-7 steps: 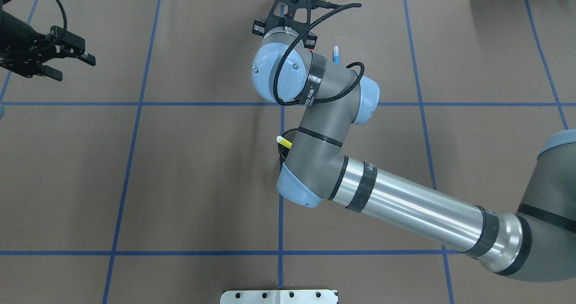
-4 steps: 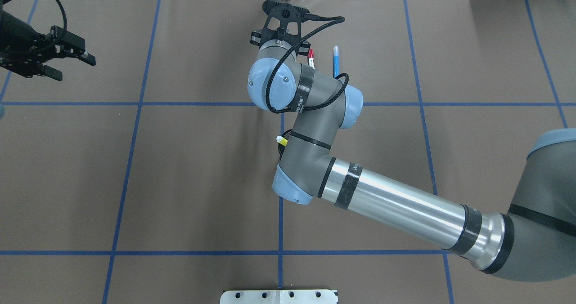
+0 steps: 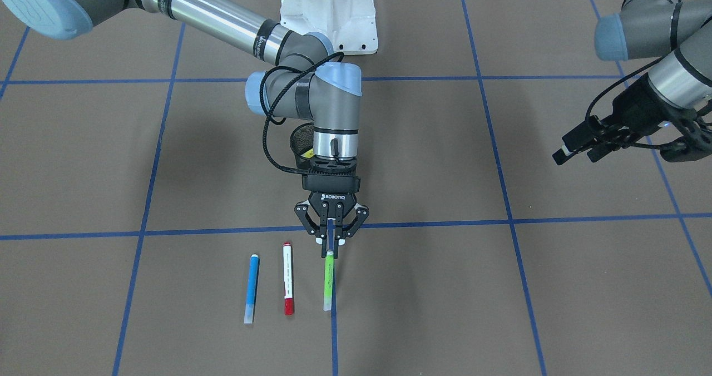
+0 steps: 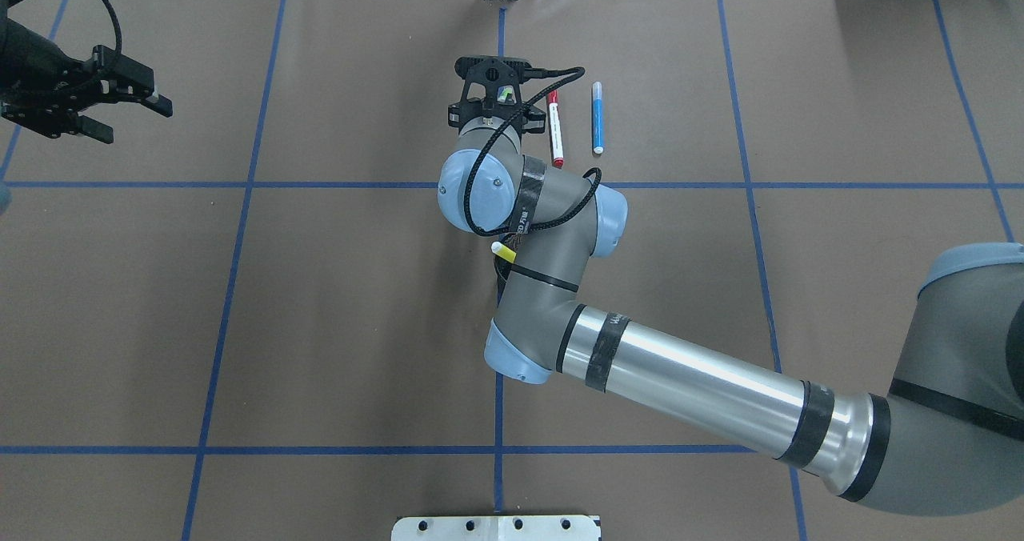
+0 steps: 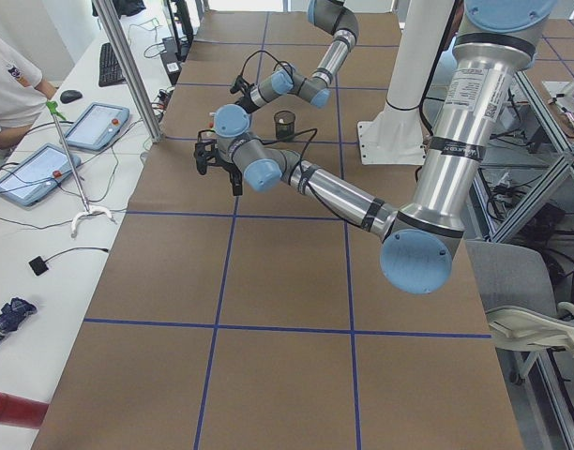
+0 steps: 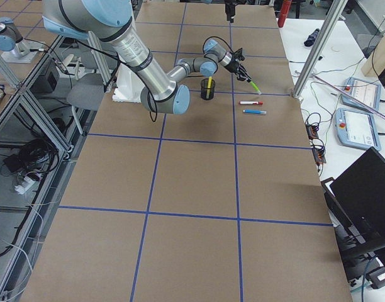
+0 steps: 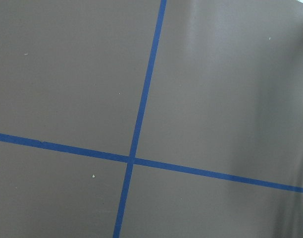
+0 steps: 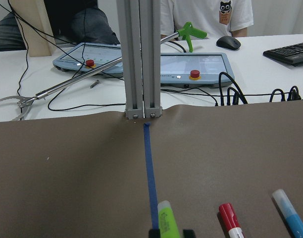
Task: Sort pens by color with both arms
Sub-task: 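Carry the green highlighter and lower it beside the red marker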
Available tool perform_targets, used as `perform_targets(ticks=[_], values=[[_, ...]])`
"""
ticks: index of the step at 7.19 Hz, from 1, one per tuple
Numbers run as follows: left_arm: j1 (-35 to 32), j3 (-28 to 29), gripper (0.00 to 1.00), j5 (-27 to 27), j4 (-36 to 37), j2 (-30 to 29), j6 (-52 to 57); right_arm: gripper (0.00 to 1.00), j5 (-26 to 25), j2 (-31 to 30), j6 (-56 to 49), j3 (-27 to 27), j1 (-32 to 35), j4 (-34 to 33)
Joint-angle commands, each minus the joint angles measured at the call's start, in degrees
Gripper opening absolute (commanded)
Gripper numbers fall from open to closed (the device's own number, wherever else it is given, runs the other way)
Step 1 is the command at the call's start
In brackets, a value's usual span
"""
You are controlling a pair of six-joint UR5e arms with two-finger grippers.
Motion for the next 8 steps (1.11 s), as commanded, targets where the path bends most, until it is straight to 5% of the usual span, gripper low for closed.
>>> perform_targets(ticks=[1,7,8], values=[[-0.04,-0.03,0.99,0.0,0.01,-0.04,-0.12,0.0,-0.62,-0.08,-1.21,-0.24,-0.17,0.06],[0.05,-0.03,0.99,0.0,0.01,-0.04,-0.38,0.02,-2.56,0.27,-1.83,-1.91,-0.17,0.24],[0.05,0.06,0.99,0.0,0.01,-0.13,-0.38,0.41,-2.03,0.27,-1.83,-1.82,0.01,1.02]])
